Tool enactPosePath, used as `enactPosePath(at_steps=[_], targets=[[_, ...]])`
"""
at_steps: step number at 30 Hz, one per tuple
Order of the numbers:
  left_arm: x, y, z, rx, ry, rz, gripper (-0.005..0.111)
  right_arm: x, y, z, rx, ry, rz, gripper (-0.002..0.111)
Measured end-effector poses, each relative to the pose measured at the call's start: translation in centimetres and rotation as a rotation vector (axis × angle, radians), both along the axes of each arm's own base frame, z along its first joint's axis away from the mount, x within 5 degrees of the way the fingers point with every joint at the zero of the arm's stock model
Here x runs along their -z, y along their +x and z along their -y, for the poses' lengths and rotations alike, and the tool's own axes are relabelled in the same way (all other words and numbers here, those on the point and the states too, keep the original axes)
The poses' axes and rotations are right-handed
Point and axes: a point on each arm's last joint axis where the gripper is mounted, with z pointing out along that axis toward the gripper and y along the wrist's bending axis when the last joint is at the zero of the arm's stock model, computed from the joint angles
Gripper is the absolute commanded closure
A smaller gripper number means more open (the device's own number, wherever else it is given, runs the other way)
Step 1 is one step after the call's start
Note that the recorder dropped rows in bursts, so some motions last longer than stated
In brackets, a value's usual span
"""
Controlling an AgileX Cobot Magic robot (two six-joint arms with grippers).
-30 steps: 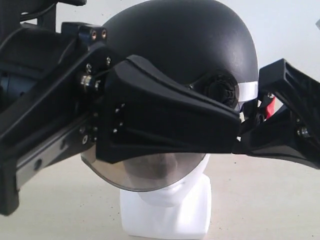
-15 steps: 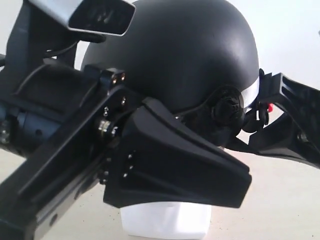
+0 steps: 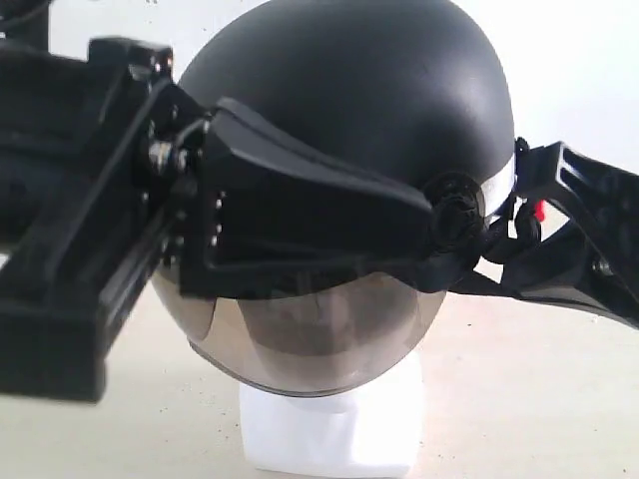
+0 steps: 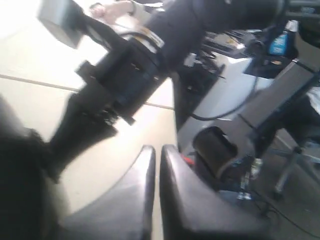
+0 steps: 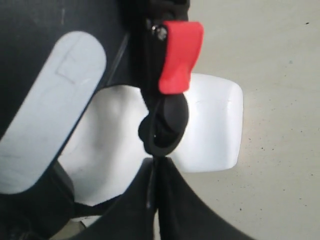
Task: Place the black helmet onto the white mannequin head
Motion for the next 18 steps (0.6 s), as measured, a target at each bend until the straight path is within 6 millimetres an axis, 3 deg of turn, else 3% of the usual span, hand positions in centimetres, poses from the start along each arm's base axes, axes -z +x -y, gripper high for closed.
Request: enactPosePath(at_steps=[6,13,18], targets=[[-2.1,1.4,-2.4,-0.364,-0.019,0.136,0.102,0.1,0.1,0.2,0.005,-0.022,0.021,0.108],[-2.7,2.4,-3.9,-0.578,-0.011,0.197,0.102,0.1,0.4,0.3,0.031,-0.026,0.043,0.108],[-2.8,2.6,-4.1,-0.61,-0.006,0.209,0.102,0.0,0.8,0.7,0.082,-0.038,0.069,0.108]])
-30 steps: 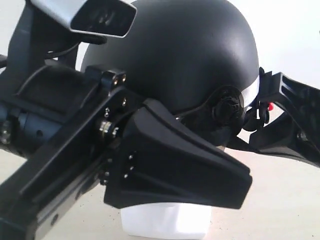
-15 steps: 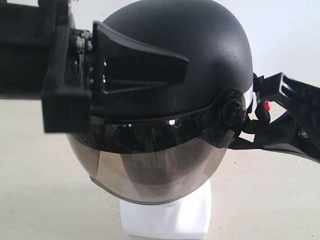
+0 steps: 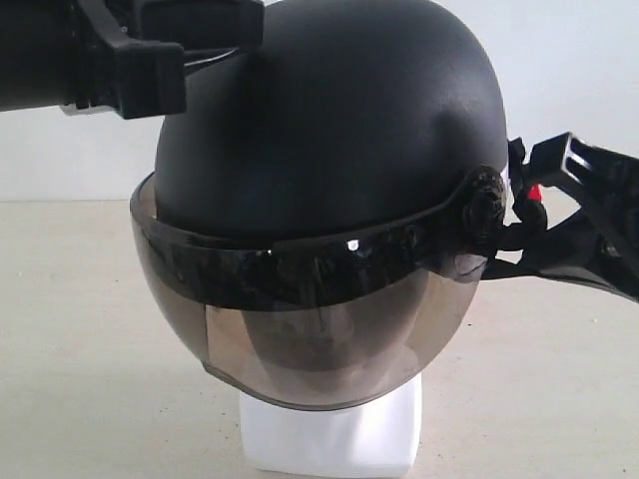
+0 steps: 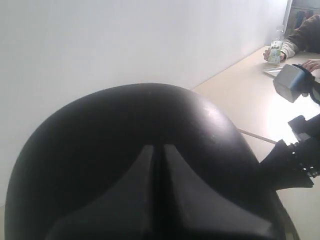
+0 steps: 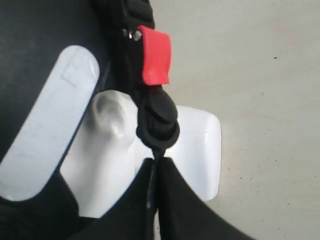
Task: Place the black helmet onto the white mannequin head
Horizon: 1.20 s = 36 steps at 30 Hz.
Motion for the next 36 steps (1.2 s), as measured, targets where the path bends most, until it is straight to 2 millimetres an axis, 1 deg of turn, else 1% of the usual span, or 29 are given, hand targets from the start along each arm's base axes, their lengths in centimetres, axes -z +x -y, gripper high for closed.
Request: enactPosePath(at_steps=[4,11,15,19,22,29,36], targets=[[0.0,0.1,-0.2,-0.023,0.004,0.006,0.102,0.0,0.2,0.1,0.017,-0.002,0.01,0.108],[0.0,0.2,-0.2,-0.026,0.013,0.012,0.102,0.8,2.0,0.6,0.074,-0.002,-0.002,0.108],[0.0,0.2,-0.2,-0.025,0.027,0.02,0.102,0.6,2.5,1.0,0.091,-0.004,0.028,0.108],[0.0,0.2,-0.2,-0.025,0.027,0.02,0.102,-0.1,3.1,1.4,0.106,-0.01,0.047,0.108],[0.0,0.2,-0.2,-0.025,0.027,0.02,0.102,-0.1,3.6,1.3,0.091,-0.025,0.036,0.108],[0.0,0.2,-0.2,-0.025,0.027,0.02,0.102,0.5,5.5,0.5,0.052,-0.056,0.001,0.108],[0.0,0.2,-0.2,-0.025,0.029,0.021,0.102,0.4,5.9,0.4,0.049,-0.057,0.003,0.108]])
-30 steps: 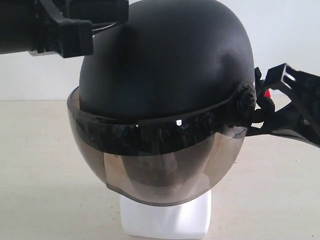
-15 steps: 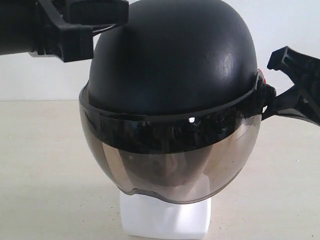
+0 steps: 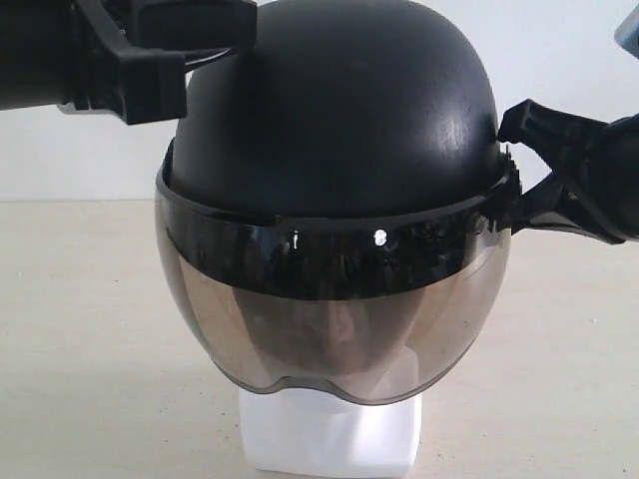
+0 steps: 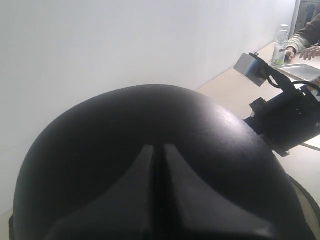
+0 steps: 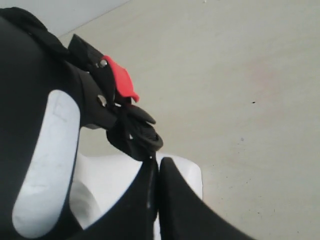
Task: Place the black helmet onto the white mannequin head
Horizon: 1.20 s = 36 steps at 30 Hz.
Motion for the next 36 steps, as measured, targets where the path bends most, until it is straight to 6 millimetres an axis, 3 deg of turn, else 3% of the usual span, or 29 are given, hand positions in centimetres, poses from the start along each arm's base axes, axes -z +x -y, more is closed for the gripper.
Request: enactPosePath(at_steps=[6,14,22,31,33,36], targets=[[0.0,0.0,0.0,0.0,0.0,0.0,0.102,0.0,-0.1,-0.1,-0.011,-0.002,-0.004,0.106],[0.0,0.0,0.0,0.0,0.0,0.0,0.102,0.0,-0.1,-0.1,-0.018,0.0,-0.002,0.069],[0.0,0.0,0.0,0.0,0.0,0.0,0.102,-0.8,-0.6,0.1,-0.017,0.011,0.03,0.069],[-0.3,0.0,-0.3,-0.03,-0.003,0.014,0.102,-6.6,-3.1,1.6,-0.013,-0.044,0.264,0.069],[-0.7,-0.3,-0.8,-0.064,-0.012,0.038,0.102,-7.6,-3.6,2.2,-0.005,-0.095,0.307,0.075],[-2.2,-1.5,-2.1,-0.129,-0.047,0.102,0.102,-8.8,-4.6,2.9,0.003,-0.163,0.369,0.097]])
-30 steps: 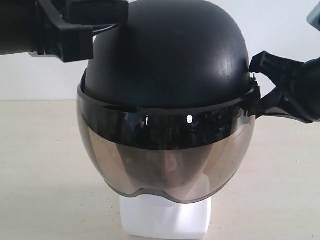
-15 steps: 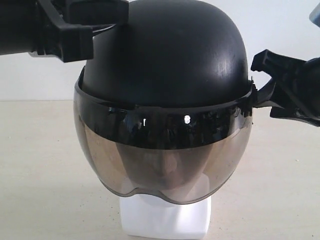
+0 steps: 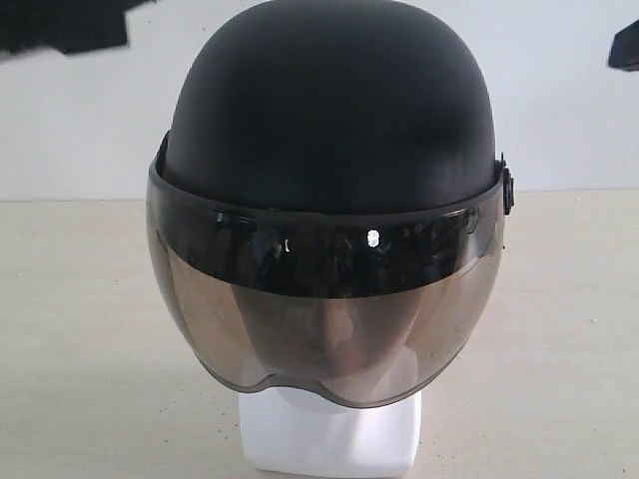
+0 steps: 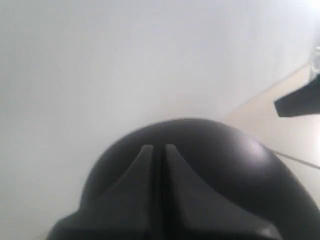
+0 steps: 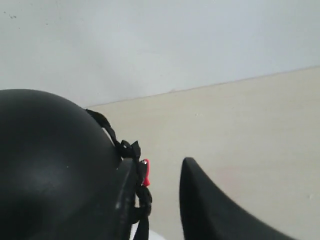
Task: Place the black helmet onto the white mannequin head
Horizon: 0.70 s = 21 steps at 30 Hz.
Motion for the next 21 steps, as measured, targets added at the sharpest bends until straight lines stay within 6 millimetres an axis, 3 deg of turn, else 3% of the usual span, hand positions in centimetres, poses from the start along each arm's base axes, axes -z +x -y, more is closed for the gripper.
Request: enactPosePath(at_steps=[1,6,13,16,21], targets=[[-0.6,-0.6,-0.6,-0.023,-0.016,0.027,0.102,-0.4,-0.4,0.2,0.004,-0.013,0.021,0.107],[-2.6,-3.5,-3.6,-0.159,-0.086,0.145,0.102,-1.9,-2.6,1.5,0.023,-0.109,0.129,0.108],[-1.2,-5.9,-7.6,-0.423,-0.112,0.168,0.102,-3.0,-4.7,2.6,0.01,-0.264,0.245,0.108],[0.2,-6.5,-10.0,-0.629,-0.069,0.055,0.102,-3.1,-4.9,2.6,-0.023,-0.357,0.274,0.108],[3.6,-7.9,-13.1,-0.966,0.008,-0.311,0.102,-3.0,-5.0,2.4,-0.069,-0.406,0.287,0.108]])
